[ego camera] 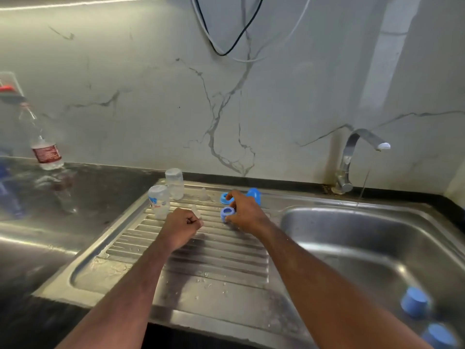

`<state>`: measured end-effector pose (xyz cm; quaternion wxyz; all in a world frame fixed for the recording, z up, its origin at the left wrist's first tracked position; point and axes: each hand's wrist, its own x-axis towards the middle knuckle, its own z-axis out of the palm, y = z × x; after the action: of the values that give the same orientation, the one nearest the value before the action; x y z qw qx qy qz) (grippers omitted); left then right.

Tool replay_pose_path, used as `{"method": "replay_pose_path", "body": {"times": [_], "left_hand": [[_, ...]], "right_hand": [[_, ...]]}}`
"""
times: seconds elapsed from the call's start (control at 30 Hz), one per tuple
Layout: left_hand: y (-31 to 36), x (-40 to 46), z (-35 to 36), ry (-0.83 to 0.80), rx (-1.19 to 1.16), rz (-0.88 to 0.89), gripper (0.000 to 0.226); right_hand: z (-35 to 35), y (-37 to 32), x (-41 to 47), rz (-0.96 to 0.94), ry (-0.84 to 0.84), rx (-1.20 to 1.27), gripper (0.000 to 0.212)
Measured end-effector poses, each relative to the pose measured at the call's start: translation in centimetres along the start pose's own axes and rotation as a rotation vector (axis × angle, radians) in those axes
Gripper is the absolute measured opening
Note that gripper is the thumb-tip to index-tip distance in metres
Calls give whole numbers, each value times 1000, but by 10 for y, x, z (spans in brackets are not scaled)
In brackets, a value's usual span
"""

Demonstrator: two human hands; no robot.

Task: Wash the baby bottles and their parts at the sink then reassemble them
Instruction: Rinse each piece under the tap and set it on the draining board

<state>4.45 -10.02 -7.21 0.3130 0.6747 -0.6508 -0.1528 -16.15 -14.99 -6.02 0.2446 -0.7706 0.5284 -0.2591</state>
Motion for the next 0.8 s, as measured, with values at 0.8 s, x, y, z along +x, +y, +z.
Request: {"method": "replay_pose_path", "body": {"times": [0.8], "left_hand": [[186,6,143,-172,-331,258,33]], "right_hand": [[-114,138,-105,214,267,-130,15]]}}
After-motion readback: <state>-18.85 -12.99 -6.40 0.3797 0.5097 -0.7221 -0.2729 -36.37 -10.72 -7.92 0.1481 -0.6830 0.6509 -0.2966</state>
